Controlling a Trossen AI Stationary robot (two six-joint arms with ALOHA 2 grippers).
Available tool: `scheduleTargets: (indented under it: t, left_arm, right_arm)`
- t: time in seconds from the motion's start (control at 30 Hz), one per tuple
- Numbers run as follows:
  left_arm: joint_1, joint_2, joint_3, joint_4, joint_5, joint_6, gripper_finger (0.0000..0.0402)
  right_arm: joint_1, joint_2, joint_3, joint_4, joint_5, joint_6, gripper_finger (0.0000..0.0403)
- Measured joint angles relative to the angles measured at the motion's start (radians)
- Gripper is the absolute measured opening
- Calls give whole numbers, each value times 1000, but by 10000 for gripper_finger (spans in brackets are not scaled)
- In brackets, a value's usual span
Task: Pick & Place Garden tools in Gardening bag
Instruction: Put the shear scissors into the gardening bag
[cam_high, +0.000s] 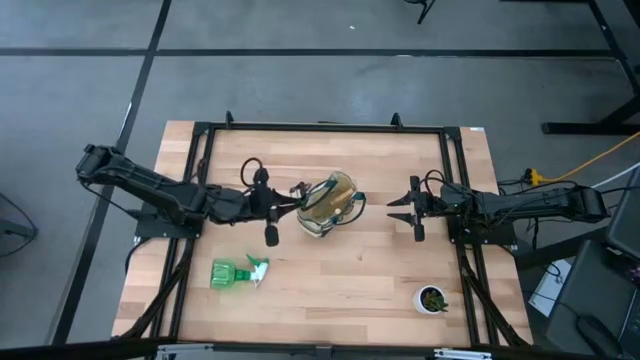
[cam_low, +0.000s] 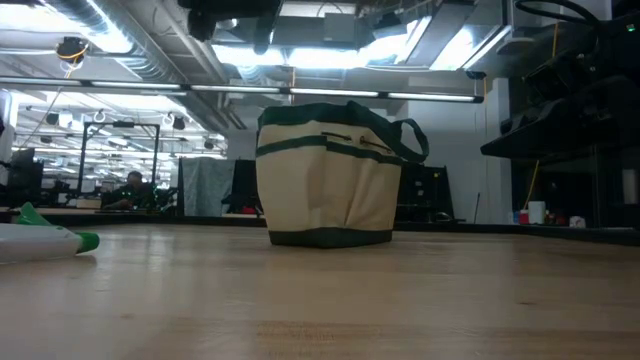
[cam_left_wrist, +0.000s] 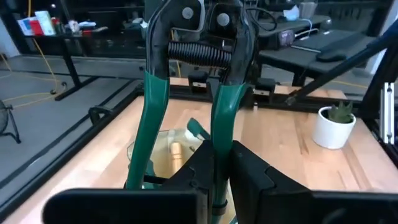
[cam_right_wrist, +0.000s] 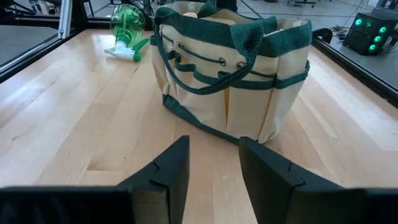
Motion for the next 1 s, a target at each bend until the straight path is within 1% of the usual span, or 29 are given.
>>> scheduleTargets:
  t: [0.07, 0.23, 0.33, 0.57, 0.67, 1.0]
  left_arm:
    - [4, 19, -1, 36, -4, 0, 24]
    - [5, 65, -1, 134, -58, 0, 24]
    - [6, 104, -1, 202, -66, 0, 24]
    - [33, 186, -1, 328, -60, -1, 24]
    - [47, 211, -1, 376, -59, -24, 24]
    - [65, 252, 0, 468, 8, -46, 24]
  right_arm:
    - [0, 0, 0, -1, 0, 0, 144]
    - [0, 0, 0, 0, 0, 0, 144]
    - [0, 0, 0, 0, 0, 0, 144]
    - [0, 0, 0, 0, 0, 0, 144]
    - [0, 0, 0, 0, 0, 0, 144]
    - [0, 0, 0, 0, 0, 0, 144]
